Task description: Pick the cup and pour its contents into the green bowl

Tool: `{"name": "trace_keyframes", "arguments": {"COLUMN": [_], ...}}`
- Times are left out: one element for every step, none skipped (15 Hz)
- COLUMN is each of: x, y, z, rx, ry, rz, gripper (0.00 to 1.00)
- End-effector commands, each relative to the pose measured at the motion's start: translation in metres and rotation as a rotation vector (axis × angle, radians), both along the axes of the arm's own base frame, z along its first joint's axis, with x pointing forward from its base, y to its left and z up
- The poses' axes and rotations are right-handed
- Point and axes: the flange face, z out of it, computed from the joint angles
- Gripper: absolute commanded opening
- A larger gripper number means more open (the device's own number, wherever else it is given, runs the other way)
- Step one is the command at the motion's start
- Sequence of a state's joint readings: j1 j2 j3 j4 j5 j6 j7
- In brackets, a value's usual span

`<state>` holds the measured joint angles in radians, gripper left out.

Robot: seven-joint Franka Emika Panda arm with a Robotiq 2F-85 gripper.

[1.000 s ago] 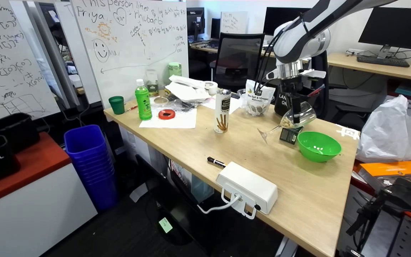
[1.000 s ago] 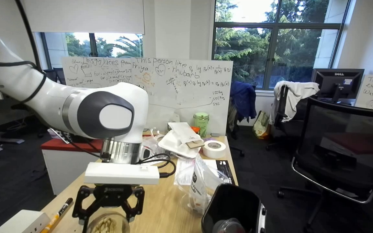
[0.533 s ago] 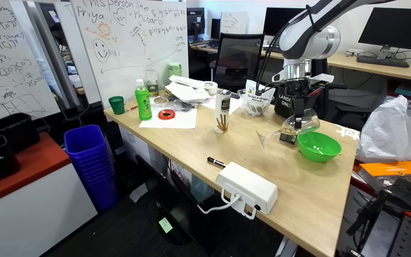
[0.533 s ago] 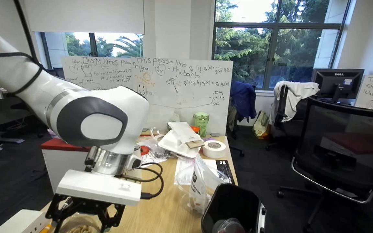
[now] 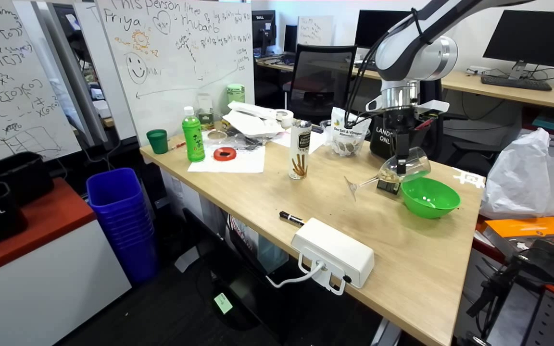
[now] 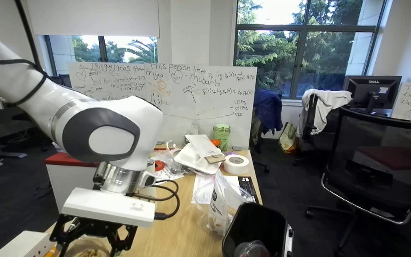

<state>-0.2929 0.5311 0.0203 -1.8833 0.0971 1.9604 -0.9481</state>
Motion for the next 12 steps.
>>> {"name": "trace_keyframes", "arguments": {"x": [0.001,0.0,-0.001,-0.001,-0.002,-0.003,-0.005,-0.007,-0.009,-0.012,-0.013,-0.015], "y": [0.0,-0.002,-0.005,-0.008,-0.011,-0.016,-0.02,-0.026,-0.033,-0.04,-0.047,-0.054], "z": [0.0,0.001,0.003,0.004,0.006,0.007,0.009,0.011,0.012,0.012,0.012,0.012], "rx": [0.0,0.005,0.031,0.04,0.054,0.07,0.088,0.108,0.131,0.158,0.185,0.211], "ry": [0.001,-0.006,-0.01,-0.021,-0.025,-0.032,-0.041,-0.053,-0.064,-0.076,-0.094,-0.106], "rz": [0.0,-0.003,-0.004,-0.013,-0.02,-0.024,-0.028,-0.032,-0.034,-0.038,-0.041,-0.05], "gripper": [0.64,0.64,0.64,0.64,0.64,0.64,0.64,0.64,0.64,0.64,0.64,0.64]}}
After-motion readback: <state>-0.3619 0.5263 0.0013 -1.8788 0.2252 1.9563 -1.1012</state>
